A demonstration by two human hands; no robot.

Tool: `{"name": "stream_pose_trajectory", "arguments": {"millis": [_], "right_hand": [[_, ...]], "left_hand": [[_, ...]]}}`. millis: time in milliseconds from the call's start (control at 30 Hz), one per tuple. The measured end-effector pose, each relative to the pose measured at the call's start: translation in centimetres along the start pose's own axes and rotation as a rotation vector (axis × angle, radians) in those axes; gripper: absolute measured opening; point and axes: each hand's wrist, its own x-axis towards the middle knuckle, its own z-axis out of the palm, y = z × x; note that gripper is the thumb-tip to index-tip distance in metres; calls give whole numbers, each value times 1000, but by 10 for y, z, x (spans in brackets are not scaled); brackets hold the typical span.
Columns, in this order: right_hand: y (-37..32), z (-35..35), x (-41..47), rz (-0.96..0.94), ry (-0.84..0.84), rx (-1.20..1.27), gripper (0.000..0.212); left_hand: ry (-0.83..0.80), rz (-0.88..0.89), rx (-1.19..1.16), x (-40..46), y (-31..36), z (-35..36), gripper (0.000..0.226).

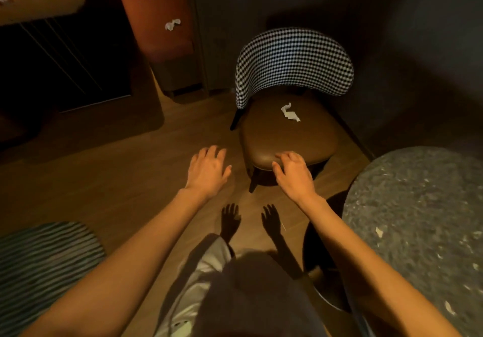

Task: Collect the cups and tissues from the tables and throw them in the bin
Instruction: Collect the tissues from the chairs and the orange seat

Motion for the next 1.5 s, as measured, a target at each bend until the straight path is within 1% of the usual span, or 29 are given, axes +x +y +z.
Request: {"name": "stream_pose_trajectory", "arguments": {"millis": [167,267,400,467,533,633,733,767,900,967,1067,1133,1267,1333,1400,1467,1500], "right_hand": [[26,-4,69,83,-61,11,41],[42,-7,118,89,-111,2,42],[62,-9,182,80,-6,16,41],[75,-12,213,79,-15,7,36],[86,-16,242,67,-5,-8,35],[100,-22,277,77,38,7,36],[126,-17,317,78,40,29,37],[135,-13,329,83,20,35,37],[177,18,377,76,-50,70,42],[198,39,396,87,-78,98,45],[231,73,426,100,-127,112,48],[253,97,446,118,-202,115,56],[290,146,482,202,-320,111,73],[298,164,499,177,-346,89,80],[305,180,514,125,-393,48,82],[311,191,526,47,-417,-28,78],[312,194,531,27,-420,-53,72]], "left_hand": [[-90,36,21,83,10,8,52],[-100,71,20,140,16,12,51],[-139,119,11,218,27,15,51],[-160,159,-7,251,35,15,49],[-150,195,-50,281,43,16,42],[-115,183,-117,326,47,28,36],[-228,178,-80,378,48,53,44],[-240,180,-83,393,48,64,46],[-300,138,2,441,55,98,54],[-368,108,46,460,59,112,60],[-363,41,78,483,64,140,55],[-383,8,106,496,64,165,56],[-393,-32,75,515,57,198,63],[-344,-26,66,519,53,209,59],[-293,-20,60,522,52,214,54],[-240,-14,41,525,48,220,50],[-228,-14,33,525,47,221,48]]}}
